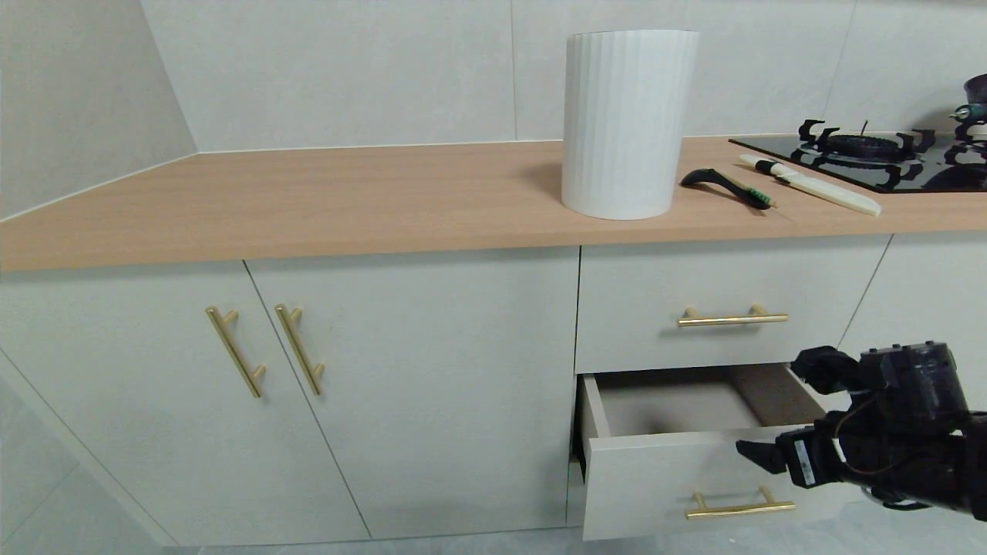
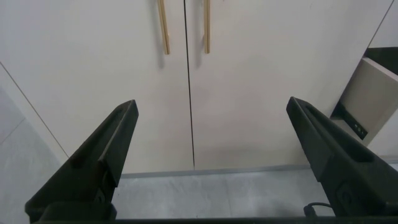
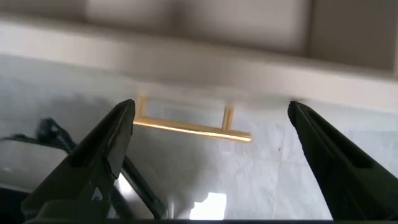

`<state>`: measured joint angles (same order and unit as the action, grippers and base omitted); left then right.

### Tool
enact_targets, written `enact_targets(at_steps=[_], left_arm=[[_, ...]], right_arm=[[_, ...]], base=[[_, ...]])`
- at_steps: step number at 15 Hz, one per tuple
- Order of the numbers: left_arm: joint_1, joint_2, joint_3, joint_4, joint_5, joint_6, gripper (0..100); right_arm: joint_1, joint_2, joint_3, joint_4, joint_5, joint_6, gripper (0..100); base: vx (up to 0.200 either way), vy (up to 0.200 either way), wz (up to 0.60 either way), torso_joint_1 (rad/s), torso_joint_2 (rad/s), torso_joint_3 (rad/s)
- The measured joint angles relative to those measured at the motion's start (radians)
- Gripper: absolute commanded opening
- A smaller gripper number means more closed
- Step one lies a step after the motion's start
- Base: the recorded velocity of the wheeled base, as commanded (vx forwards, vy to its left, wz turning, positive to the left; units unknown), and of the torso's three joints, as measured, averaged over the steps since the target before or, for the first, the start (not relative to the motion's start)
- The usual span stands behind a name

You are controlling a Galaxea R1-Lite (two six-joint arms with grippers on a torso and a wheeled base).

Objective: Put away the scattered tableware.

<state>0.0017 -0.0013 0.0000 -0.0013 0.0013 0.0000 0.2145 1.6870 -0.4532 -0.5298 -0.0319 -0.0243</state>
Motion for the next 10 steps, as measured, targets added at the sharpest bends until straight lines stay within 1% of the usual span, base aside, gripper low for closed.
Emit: enact_targets(at_steps=[2,4,7,10], left_arm=[[0.000,0.000,0.000,0.000,0.000,0.000,100],[0.000,0.000,0.000,0.000,0.000,0.000,100],[0.000,0.000,0.000,0.000,0.000,0.000,100],[0.000,0.000,0.000,0.000,0.000,0.000,100]], right_arm=[[0.000,-0.029,-0.111,0.109,0.019,0.003,100],[0.000,-0.011,-0.184,0.145,0.029,0.005,100],[0.012,0.069,-0.216,0.123,0.029,0.022,100],[0.051,0.183,-0.224,0.021,0.001,0.102,100]], base=[[0.000,0.000,0.00,0.000,0.00,0.000],[0.000,0.000,0.00,0.000,0.00,0.000],[0.000,0.000,0.00,0.000,0.00,0.000],[0.000,0.000,0.00,0.000,0.00,0.000]])
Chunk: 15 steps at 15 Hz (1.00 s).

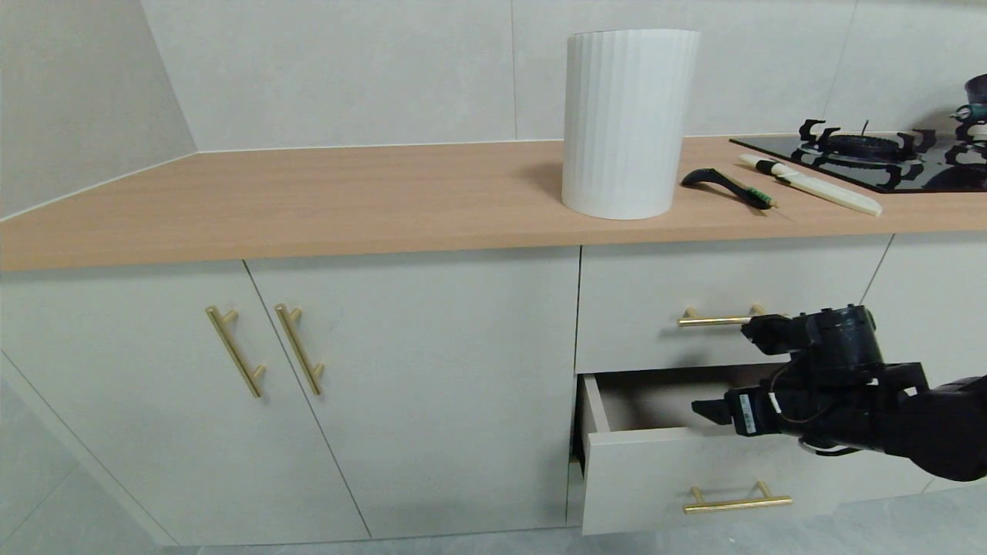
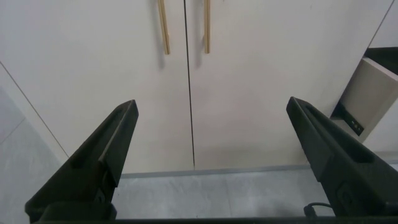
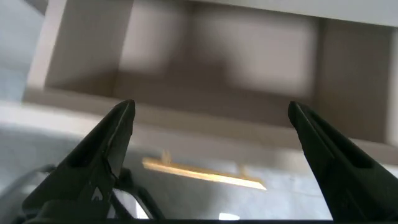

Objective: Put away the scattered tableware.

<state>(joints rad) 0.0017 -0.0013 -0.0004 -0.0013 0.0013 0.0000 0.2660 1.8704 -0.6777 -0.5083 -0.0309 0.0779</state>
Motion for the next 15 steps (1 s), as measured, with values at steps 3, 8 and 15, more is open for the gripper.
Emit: enact_targets(at_steps=[3,8,15], left_arm=[[0.000,0.000,0.000,0.000,0.000,0.000,100],[0.000,0.000,0.000,0.000,0.000,0.000,100],[0.000,0.000,0.000,0.000,0.000,0.000,100]], right_arm=[[0.021,0.100,0.000,-0.112,-0.058,0.017,100],[0.025,0.115,0.004,-0.017,-0.049,0.017,100],[0.048,0.013,-0.020,0.239,-0.038,0.006,100]], base=[[0.000,0.000,0.00,0.000,0.00,0.000],[0.000,0.000,0.00,0.000,0.00,0.000],[0.000,0.000,0.00,0.000,0.00,0.000]])
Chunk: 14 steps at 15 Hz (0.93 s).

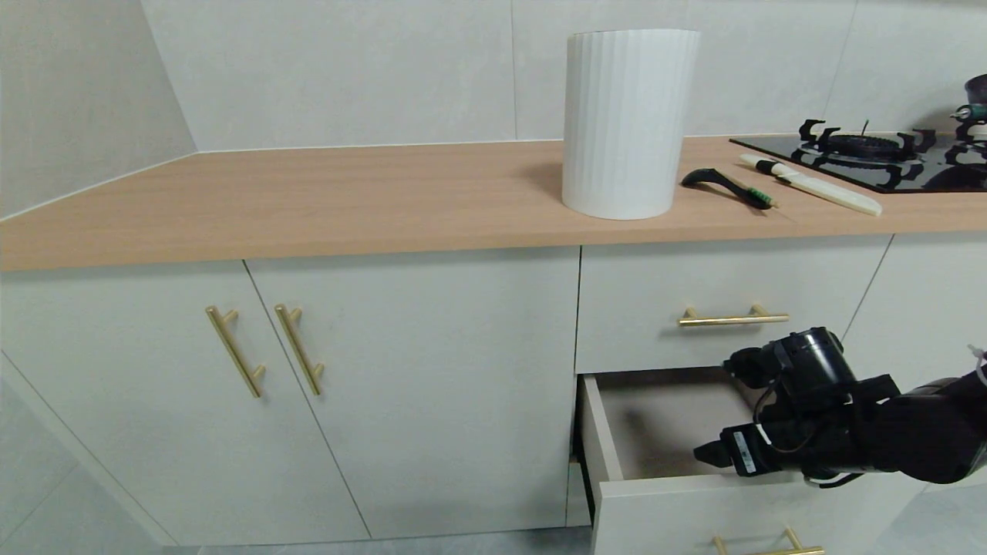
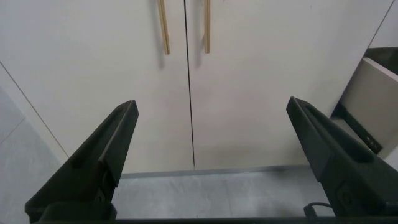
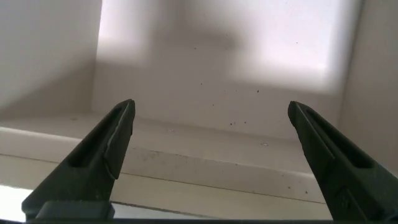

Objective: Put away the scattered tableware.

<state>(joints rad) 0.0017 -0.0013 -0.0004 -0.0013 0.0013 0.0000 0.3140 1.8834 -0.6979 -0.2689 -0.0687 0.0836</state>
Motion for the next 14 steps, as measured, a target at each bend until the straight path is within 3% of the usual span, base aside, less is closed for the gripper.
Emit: enact_targets(at_steps=[7,14], left_arm=[[0.000,0.000,0.000,0.000,0.000,0.000,100],[0.000,0.000,0.000,0.000,0.000,0.000,100]], right_arm=[[0.039,-0.070,-0.008,0.175,0.000,-0.039,100],[0.058,-0.147,-0.024,0.458,0.001,-0.143,100]], base=[[0.000,0.000,0.00,0.000,0.00,0.000],[0.000,0.000,0.00,0.000,0.00,0.000]])
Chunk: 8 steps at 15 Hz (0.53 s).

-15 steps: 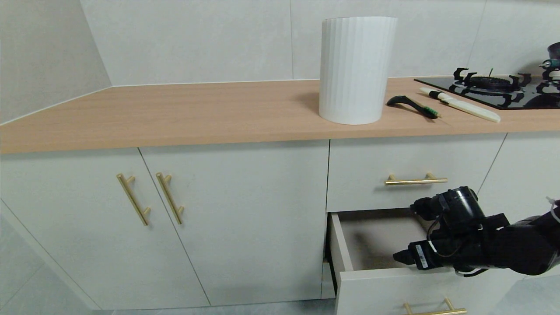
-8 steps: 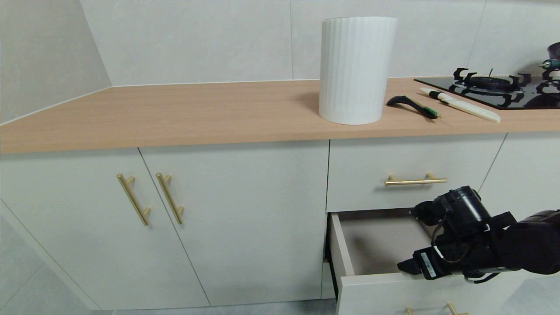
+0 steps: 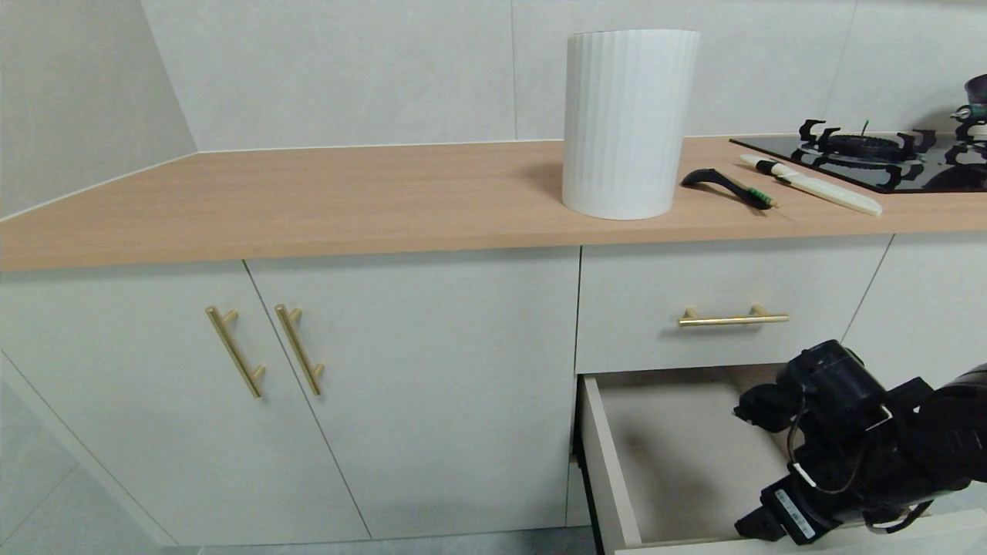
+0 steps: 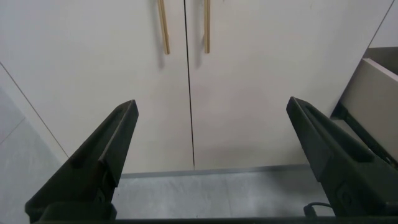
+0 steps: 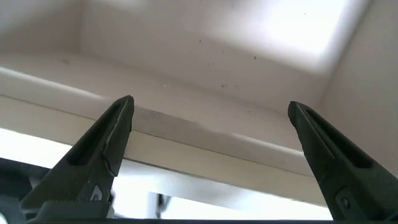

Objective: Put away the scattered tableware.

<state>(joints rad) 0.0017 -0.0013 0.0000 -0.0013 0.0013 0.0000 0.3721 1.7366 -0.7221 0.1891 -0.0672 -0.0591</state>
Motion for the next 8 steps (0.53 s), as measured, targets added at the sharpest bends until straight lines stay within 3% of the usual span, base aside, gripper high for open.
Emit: enact_targets(at_steps=[8], left_arm=[[0.000,0.000,0.000,0.000,0.000,0.000,100]], right_arm=[[0.091,-0.062,-0.004,0.223,-0.002,-0.053,100]], base=[[0.000,0.000,0.00,0.000,0.00,0.000]])
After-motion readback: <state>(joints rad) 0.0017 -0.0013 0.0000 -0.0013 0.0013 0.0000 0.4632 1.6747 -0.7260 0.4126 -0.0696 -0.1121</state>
